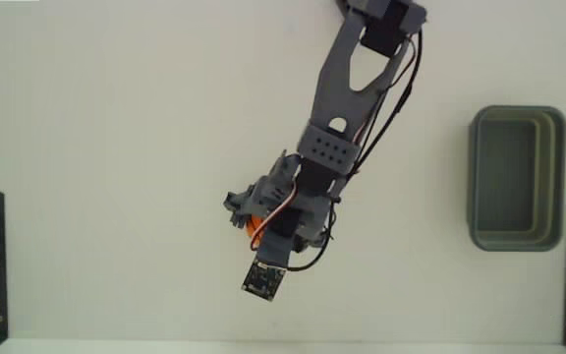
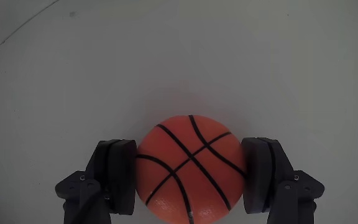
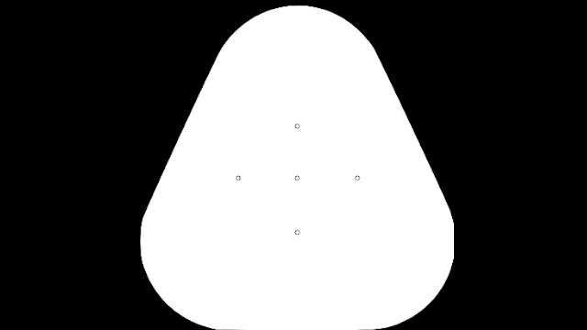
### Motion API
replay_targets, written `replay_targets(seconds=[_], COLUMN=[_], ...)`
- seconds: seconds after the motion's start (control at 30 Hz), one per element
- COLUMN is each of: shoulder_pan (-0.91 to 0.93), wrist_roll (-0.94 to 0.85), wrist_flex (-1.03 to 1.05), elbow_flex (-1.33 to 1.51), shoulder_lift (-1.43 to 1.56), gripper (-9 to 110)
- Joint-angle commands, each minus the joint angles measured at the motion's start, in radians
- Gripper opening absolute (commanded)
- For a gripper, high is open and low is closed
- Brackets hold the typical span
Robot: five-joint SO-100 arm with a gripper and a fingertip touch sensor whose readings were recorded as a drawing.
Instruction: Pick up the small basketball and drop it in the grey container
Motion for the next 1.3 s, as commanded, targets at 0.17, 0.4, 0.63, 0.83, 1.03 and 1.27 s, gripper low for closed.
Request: replay_targets(seconds=[0.17,0.4,0.63,0.83,1.03,1.27], shoulder_pan=[0.029,0.029,0.029,0.029,0.029,0.029], wrist_roll=[0.005,0.005,0.005,0.005,0.005,0.005], wrist_flex=[-0.008,-0.008,-0.008,-0.008,-0.008,-0.008], elbow_flex=[-0.009,-0.009,-0.009,-0.009,-0.009,-0.009], shoulder_lift=[0.024,0.024,0.024,0.024,0.024,0.024], gripper=[110,108,106,105,104,102])
